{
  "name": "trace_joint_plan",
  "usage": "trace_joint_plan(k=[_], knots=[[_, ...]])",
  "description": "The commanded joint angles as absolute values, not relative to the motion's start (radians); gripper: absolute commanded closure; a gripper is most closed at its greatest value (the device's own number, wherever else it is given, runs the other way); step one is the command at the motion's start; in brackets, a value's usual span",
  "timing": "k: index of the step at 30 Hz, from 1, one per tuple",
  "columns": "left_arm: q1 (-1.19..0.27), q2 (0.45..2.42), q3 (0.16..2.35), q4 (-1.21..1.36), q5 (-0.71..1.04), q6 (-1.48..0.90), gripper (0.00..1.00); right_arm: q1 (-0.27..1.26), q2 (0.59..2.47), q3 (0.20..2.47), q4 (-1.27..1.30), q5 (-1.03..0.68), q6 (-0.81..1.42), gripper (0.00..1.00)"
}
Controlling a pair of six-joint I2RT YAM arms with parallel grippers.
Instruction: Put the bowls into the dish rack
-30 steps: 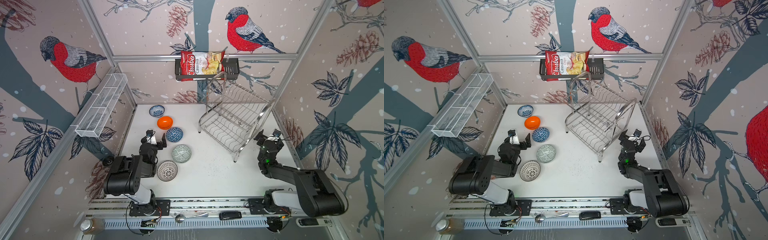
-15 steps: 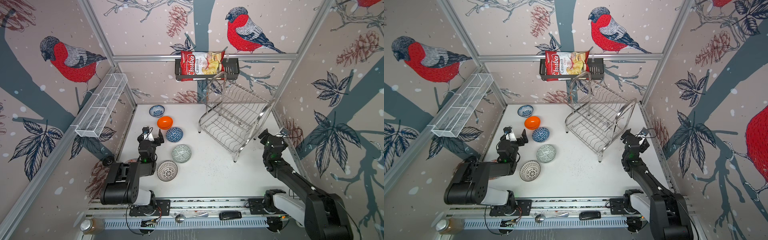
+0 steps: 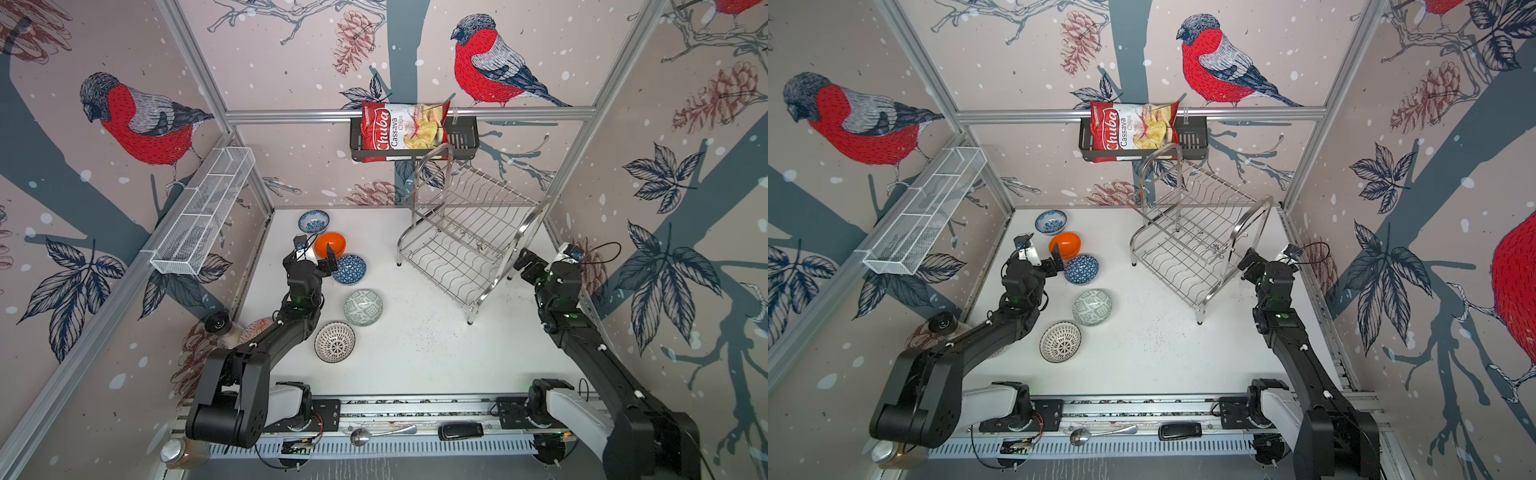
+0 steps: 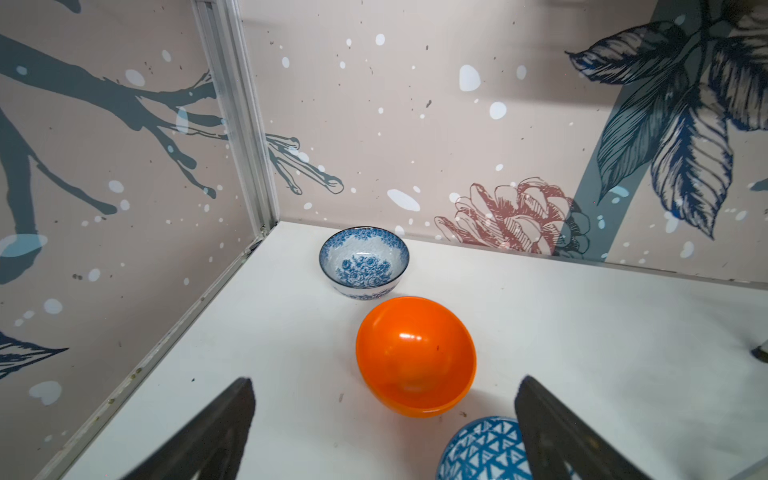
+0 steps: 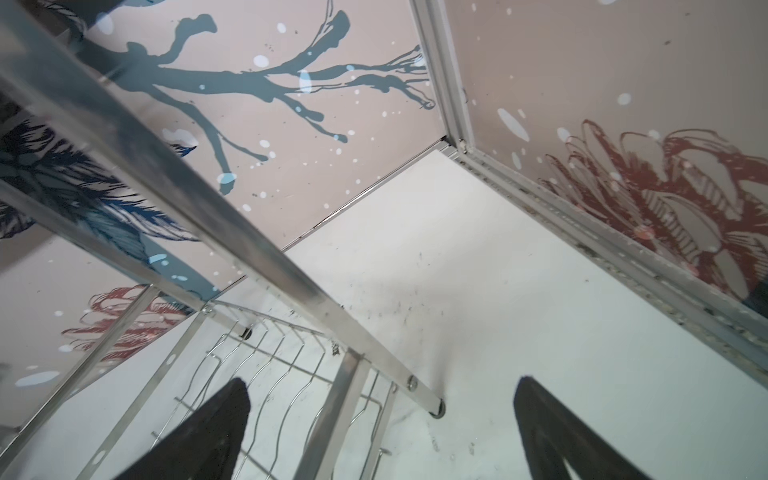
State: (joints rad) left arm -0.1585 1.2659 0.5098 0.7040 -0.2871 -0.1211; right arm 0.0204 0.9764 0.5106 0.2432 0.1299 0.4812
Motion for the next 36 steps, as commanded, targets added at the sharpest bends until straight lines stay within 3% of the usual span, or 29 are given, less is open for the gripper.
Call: trace_joint_plan(k=[1, 8, 18, 28, 32, 36], knots=[[-0.195, 1.26, 0.563, 0.629, -0.251, -0.202, 0.02, 0.02, 0.978, 0.52, 0.216, 0.005, 0.531, 0.02], [-0.313, 1.285, 0.662, 0.593, -0.165, -0.224, 0.02, 0.0, 1.035, 0.538, 0.196, -0.123, 0.57, 0.1], [-0.517, 1.356, 0.719, 0.579, -0.176, -0.175, 0.02, -0.061, 1.13, 0.516, 0.225, -0.294, 0.619, 0.23], [-0.562, 1.395, 0.755, 0.549, -0.168, -0.217, 0.02, -0.108, 1.23, 0.541, 0.26, -0.346, 0.617, 0.49], [-0.568, 1.39, 0.757, 0.565, -0.155, -0.228, 0.02, -0.125, 1.249, 0.577, 0.248, -0.344, 0.599, 0.57], [-0.573, 1.396, 0.757, 0.579, -0.142, -0.23, 0.02, -0.137, 1.303, 0.614, 0.239, -0.344, 0.588, 0.57]])
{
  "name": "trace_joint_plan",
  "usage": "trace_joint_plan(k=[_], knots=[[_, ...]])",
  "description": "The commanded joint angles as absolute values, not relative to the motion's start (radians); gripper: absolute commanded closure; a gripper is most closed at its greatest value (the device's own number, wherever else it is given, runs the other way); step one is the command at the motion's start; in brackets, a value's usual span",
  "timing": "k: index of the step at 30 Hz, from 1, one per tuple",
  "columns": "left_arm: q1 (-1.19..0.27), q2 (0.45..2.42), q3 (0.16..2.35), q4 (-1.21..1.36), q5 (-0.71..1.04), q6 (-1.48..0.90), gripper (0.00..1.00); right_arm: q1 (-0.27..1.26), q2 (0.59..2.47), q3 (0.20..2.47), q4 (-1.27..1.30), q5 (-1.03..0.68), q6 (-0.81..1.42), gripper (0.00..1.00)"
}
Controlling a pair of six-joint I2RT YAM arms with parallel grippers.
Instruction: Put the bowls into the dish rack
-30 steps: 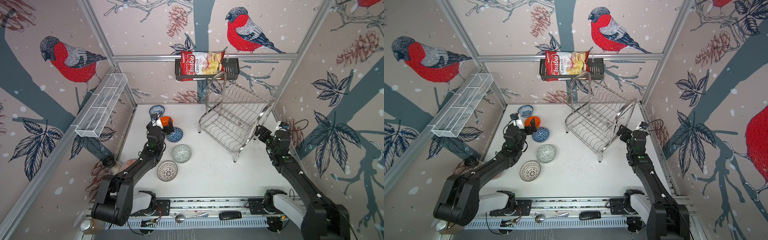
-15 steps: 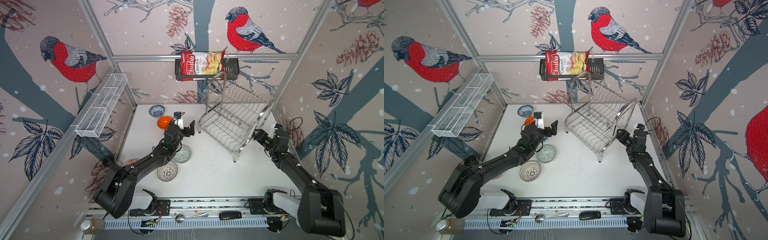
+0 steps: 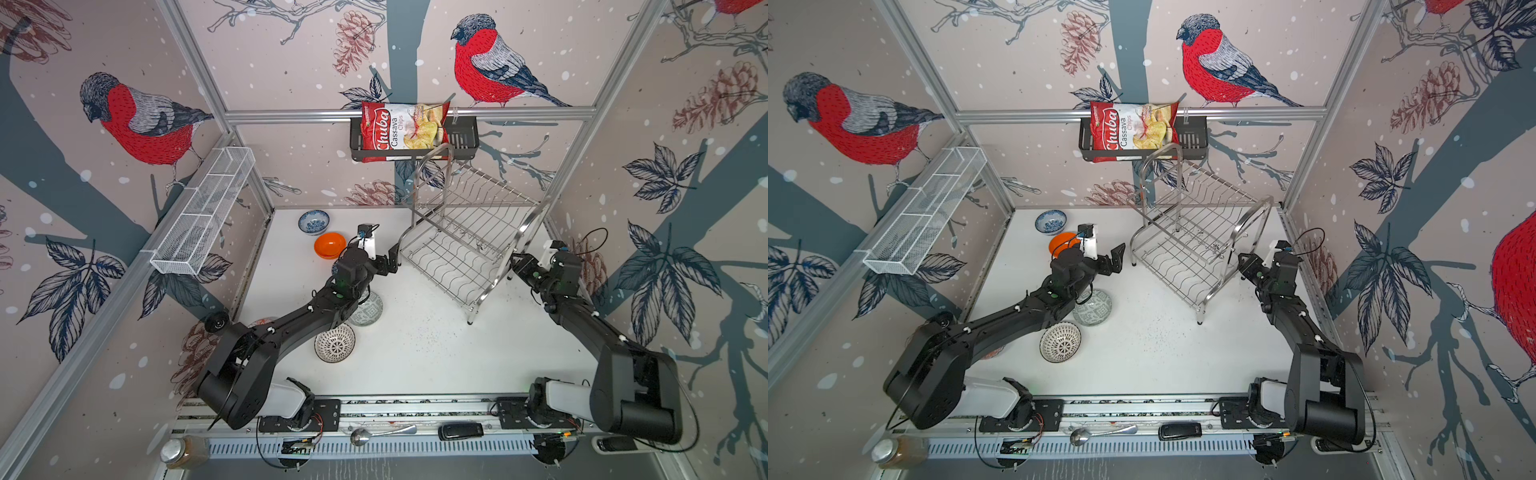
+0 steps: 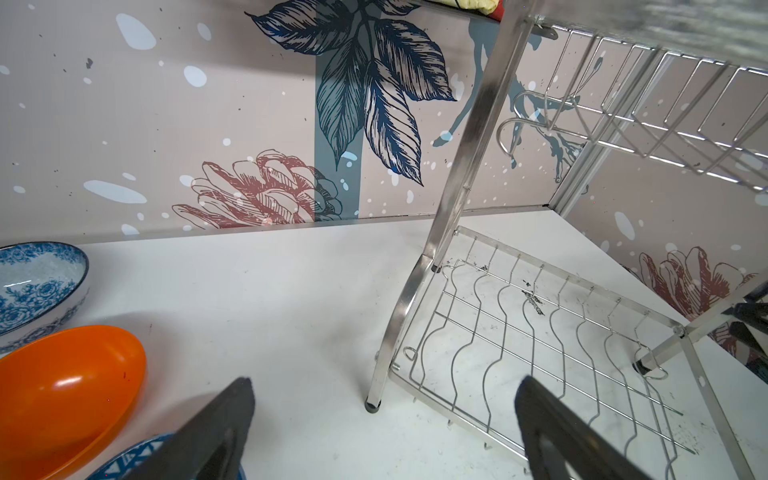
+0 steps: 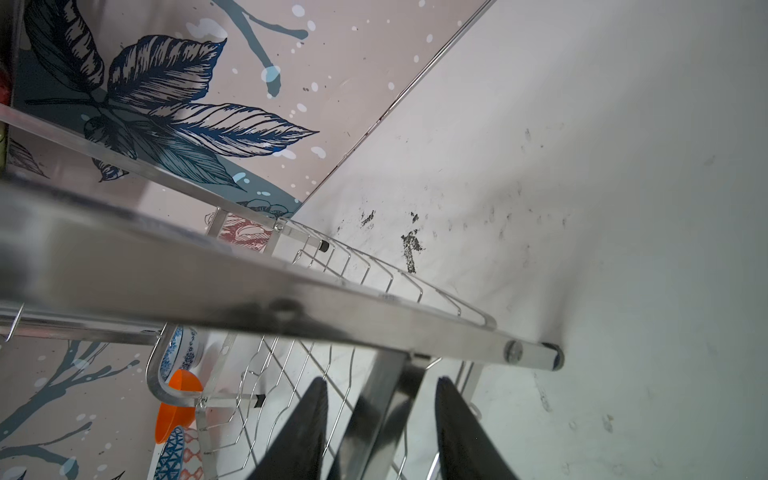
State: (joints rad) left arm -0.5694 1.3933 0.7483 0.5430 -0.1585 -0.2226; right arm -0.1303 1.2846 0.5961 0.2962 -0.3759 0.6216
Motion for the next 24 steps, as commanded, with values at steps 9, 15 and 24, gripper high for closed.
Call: trace_joint_plan(k=[9, 15, 24], knots=[[-0.578, 1.414, 0.765, 0.587, -0.119, -0.204, 0.02, -0.137, 1.365, 0.647, 0.245, -0.358, 0.601, 0.66], [-0.578, 1.425, 0.781, 0.576, -0.078, -0.208, 0.02, -0.138, 1.428, 0.707, 0.227, -0.308, 0.547, 0.7], [-0.578, 1.479, 0.849, 0.541, 0.002, -0.224, 0.02, -0.154, 1.573, 0.898, 0.115, -0.19, 0.417, 0.67]])
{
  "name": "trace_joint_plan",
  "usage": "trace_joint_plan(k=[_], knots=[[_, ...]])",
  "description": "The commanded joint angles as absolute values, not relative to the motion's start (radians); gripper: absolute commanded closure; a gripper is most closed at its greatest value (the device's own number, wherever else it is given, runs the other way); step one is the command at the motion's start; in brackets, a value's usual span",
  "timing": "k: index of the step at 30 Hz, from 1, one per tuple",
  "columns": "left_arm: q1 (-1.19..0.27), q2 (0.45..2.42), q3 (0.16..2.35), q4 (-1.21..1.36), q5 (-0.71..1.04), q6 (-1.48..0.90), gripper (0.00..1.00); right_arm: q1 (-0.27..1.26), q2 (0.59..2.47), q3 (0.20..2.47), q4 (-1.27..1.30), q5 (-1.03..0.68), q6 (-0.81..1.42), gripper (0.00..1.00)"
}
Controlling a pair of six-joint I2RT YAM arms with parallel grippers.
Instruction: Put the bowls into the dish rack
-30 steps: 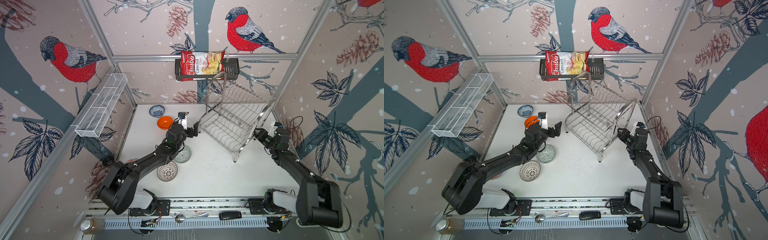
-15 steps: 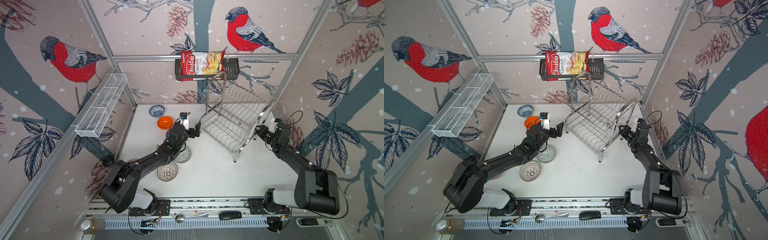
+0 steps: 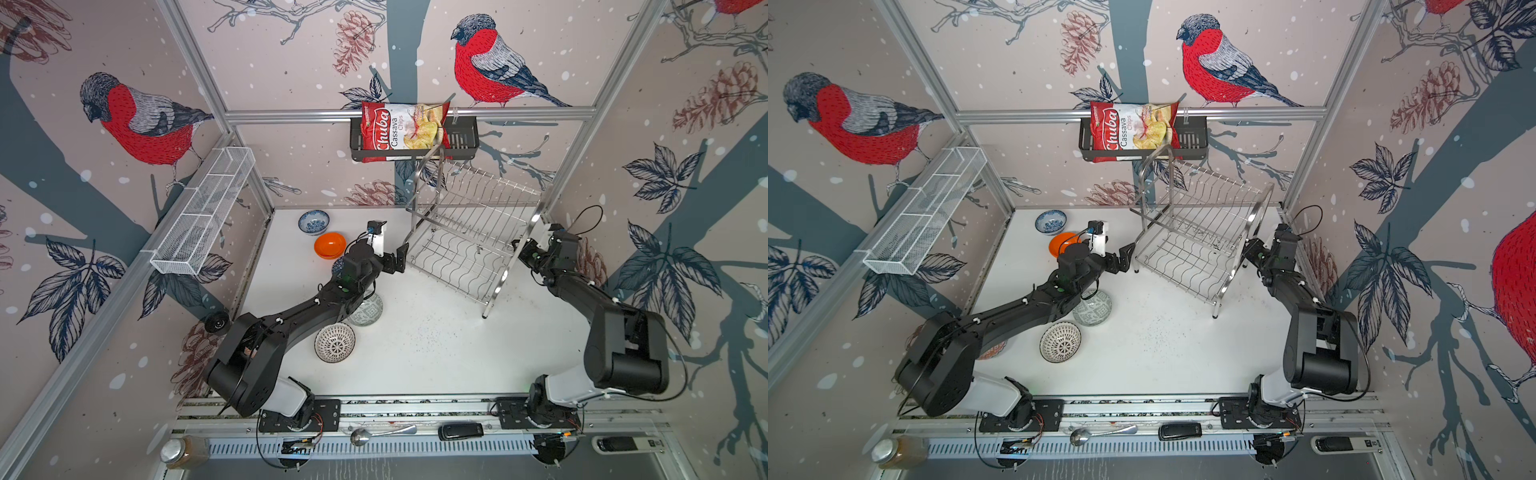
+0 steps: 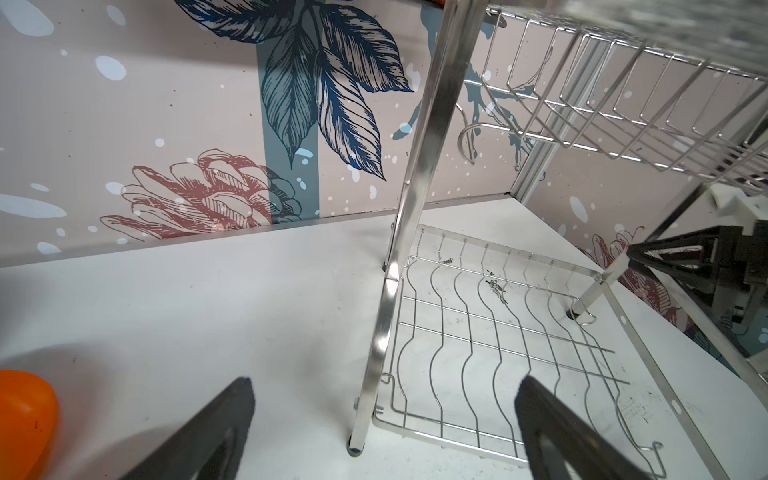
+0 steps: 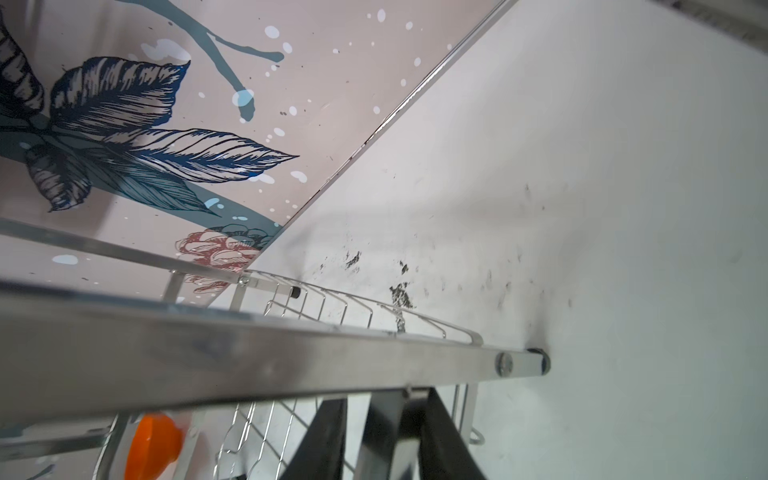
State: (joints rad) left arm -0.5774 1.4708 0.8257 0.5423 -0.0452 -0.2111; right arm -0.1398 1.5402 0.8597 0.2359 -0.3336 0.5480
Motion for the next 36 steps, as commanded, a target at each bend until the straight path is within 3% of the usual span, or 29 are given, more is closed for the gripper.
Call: trace_joint_plan(k=[1, 7, 14, 27, 36], knots=[[-0.579, 1.481, 0.854, 0.54, 0.007, -0.226, 0.02, -0.157, 1.577, 0.915, 0.103, -0.184, 0.413, 0.63], [-0.583, 1.482, 0.861, 0.55, 0.018, -0.243, 0.02, -0.172, 1.493, 0.915, 0.072, -0.188, 0.423, 0.4], [-0.596, 1.48, 0.843, 0.561, 0.013, -0.239, 0.02, -0.173, 1.305, 0.799, 0.037, -0.144, 0.451, 0.25], [-0.666, 1.43, 0.805, 0.545, -0.045, -0.205, 0.02, -0.149, 1.051, 0.596, 0.002, -0.214, 0.529, 0.23], [-0.667, 1.417, 0.804, 0.515, -0.047, -0.203, 0.02, -0.035, 0.891, 0.472, -0.015, -0.123, 0.538, 0.24]])
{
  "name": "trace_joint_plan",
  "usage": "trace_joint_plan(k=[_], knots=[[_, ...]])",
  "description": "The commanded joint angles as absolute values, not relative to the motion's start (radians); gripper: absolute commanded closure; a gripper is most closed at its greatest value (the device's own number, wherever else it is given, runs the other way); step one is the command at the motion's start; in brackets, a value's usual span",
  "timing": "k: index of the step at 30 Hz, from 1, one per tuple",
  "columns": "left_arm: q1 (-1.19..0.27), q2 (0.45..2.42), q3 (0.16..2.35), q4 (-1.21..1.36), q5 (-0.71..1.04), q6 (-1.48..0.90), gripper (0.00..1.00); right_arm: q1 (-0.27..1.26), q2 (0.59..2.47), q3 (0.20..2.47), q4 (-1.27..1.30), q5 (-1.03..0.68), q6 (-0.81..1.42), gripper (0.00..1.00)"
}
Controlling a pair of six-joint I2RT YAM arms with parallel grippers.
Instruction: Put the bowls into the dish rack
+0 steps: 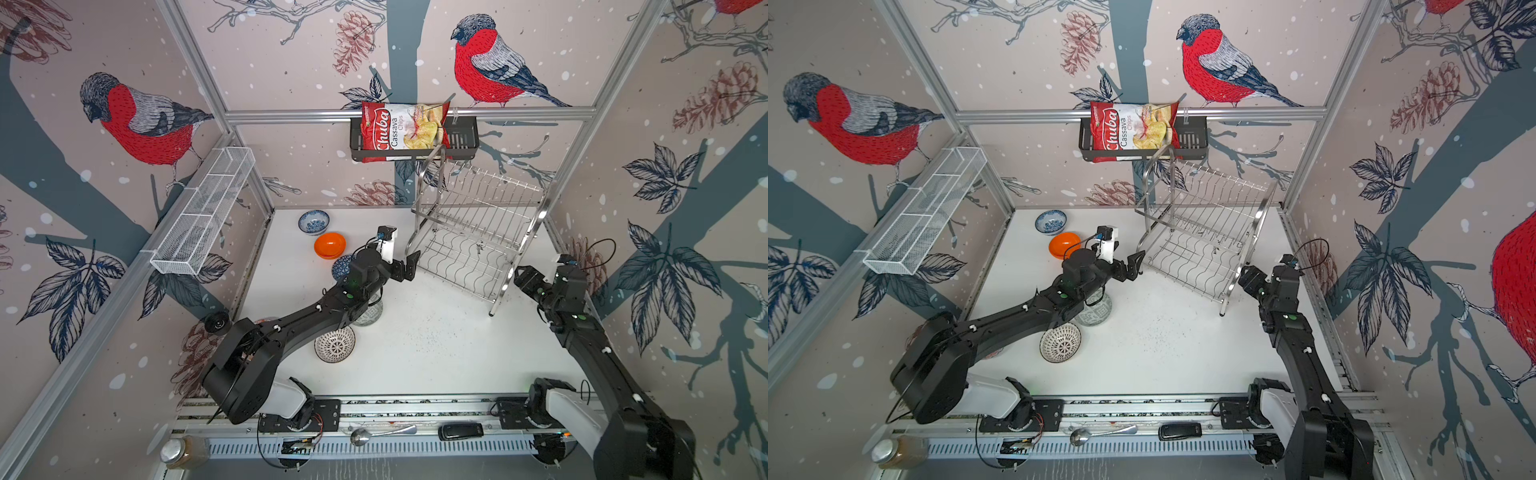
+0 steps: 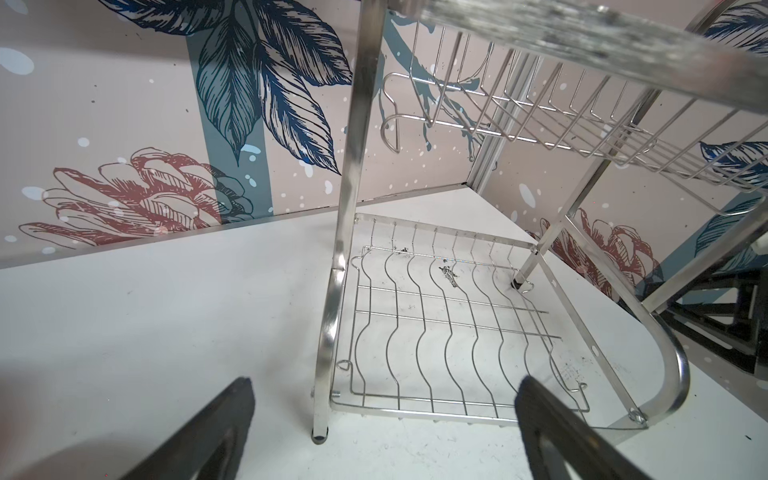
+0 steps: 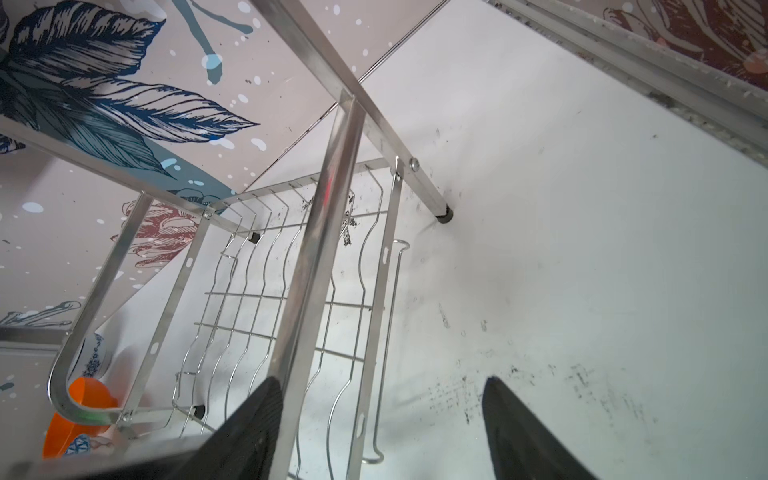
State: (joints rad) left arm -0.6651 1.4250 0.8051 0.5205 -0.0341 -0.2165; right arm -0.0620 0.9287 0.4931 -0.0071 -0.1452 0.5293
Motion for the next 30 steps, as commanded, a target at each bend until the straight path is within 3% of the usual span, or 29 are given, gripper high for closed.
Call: trace_joint_plan(k=[1, 23, 30], knots=[[-0.667, 1.416, 0.803, 0.513, -0.046, -0.202, 0.02, -0.025, 0.877, 0.461, -0.014, -0.119, 0.538, 0.24], [-0.667, 1.437, 0.818, 0.517, -0.051, -0.189, 0.02, 0.116, 0.673, 0.364, -0.017, -0.115, 0.522, 0.25], [-0.666, 1.44, 0.817, 0.52, -0.049, -0.192, 0.02, 0.118, 0.75, 0.369, 0.066, -0.143, 0.543, 0.26]])
